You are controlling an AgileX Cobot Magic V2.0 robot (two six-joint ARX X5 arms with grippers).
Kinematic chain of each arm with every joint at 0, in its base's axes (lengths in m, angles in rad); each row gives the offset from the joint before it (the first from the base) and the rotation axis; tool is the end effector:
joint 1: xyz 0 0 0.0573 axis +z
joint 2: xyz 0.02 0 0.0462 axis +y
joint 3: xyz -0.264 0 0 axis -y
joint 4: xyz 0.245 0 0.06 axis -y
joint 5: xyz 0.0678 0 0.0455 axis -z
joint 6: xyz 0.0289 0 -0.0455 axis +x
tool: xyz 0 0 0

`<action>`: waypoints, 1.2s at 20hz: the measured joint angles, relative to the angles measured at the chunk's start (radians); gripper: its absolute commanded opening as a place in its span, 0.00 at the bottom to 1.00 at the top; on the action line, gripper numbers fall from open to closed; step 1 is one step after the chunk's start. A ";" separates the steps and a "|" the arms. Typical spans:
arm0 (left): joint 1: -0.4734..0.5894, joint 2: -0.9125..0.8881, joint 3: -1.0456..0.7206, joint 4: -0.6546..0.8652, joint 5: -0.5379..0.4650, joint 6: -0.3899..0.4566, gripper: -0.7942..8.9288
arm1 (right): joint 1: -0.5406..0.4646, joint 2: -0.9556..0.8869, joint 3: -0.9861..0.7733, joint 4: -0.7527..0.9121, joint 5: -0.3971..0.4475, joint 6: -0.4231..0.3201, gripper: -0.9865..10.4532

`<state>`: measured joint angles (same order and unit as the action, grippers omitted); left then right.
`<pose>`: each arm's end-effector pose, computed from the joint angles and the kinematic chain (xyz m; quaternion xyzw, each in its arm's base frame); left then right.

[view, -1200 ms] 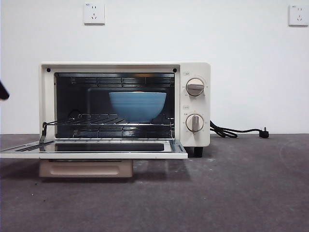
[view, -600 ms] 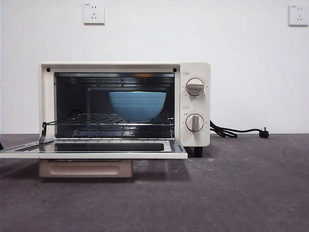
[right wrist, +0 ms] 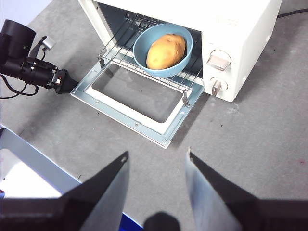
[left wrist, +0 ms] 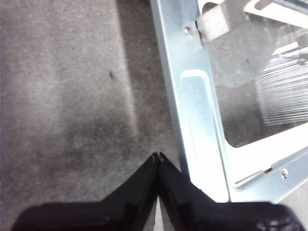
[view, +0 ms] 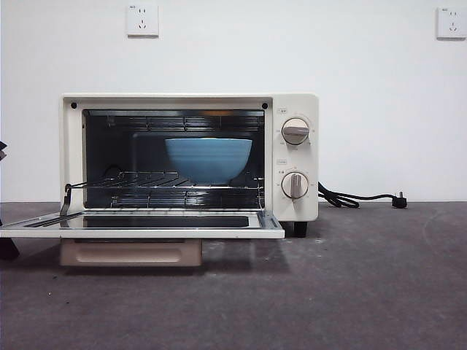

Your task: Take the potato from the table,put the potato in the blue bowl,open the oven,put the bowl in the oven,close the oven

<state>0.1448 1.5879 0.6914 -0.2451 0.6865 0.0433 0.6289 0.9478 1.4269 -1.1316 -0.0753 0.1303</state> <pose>0.2618 0.0197 0.1316 -0.2006 0.4893 -0.2358 0.8153 0.1059 0.0797 0.4254 -0.0295 0.3289 0.3059 0.8930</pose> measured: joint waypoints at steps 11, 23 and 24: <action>0.043 0.001 0.067 0.028 0.302 -0.079 0.07 | 0.000 0.001 0.000 0.000 0.000 0.000 0.25; 0.036 -0.002 0.346 0.016 0.284 -0.101 0.07 | 0.000 0.001 0.000 0.000 0.000 0.000 0.25; 0.036 -0.005 0.359 -0.008 0.282 -0.101 0.07 | 0.000 0.001 0.000 0.000 0.000 0.000 0.25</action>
<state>0.1806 1.5826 1.0500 -0.2535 0.9680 -0.0574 0.6289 0.9485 1.4269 -1.1313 -0.0753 0.1303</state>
